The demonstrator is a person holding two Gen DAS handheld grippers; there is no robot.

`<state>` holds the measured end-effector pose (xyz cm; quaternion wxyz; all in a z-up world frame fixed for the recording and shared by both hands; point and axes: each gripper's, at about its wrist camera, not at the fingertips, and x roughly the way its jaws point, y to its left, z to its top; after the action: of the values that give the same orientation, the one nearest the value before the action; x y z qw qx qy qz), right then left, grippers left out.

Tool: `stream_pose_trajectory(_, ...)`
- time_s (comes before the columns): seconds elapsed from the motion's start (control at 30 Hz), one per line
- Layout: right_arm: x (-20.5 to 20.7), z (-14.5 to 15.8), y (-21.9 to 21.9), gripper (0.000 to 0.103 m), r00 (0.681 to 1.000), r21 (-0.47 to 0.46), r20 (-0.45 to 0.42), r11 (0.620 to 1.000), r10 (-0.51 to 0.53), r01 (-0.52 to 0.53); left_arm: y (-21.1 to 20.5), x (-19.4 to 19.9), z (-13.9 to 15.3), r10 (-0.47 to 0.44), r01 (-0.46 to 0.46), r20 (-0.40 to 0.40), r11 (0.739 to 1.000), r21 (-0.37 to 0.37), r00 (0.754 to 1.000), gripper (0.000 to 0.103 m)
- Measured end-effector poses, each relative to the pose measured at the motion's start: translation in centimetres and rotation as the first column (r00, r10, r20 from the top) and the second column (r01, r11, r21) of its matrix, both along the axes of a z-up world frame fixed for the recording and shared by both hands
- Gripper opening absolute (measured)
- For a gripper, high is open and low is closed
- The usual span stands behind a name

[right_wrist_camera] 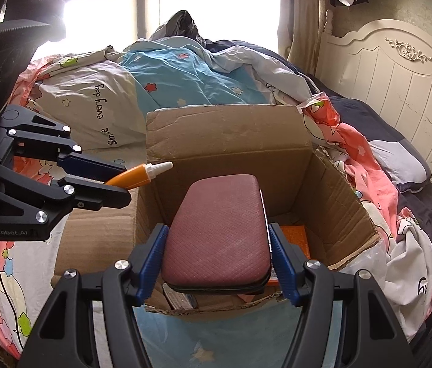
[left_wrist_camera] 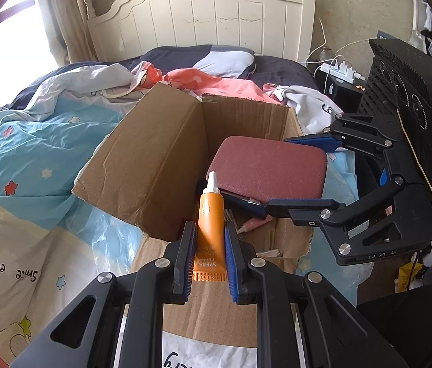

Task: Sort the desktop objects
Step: 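Carry the red case and orange tube with both tools over the cardboard box, then open both tools to drop the red case and orange tube into the box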

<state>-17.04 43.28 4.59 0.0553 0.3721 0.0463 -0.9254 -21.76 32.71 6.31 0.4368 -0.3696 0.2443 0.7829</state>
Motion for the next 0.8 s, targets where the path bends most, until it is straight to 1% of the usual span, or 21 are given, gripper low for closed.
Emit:
stream_pose_trajectory(0.47, -2.1, -1.5, 2.0, 0.061, 0.998, -0.032, 0.035, 0.998, -0.047, 0.048, -0.2, -0.4, -0.5, 0.000, 0.000, 0.004, 1.000, 0.000, 1.000, 0.018)
stream_pose_trajectory(0.6, -2.3, -2.1, 2.2, 0.060, 0.998, -0.027, 0.046, 0.998, -0.051, 0.052, 0.3, -0.6, -0.9, -0.002, 0.002, 0.004, 1.000, -0.006, 1.000, 0.018)
stream_pose_trajectory(0.8, -2.2, -2.7, 2.8, 0.060, 0.997, -0.021, 0.054, 0.998, -0.058, 0.060, 1.4, -1.0, -2.0, -0.009, 0.009, 0.026, 1.000, -0.006, 1.000, 0.018)
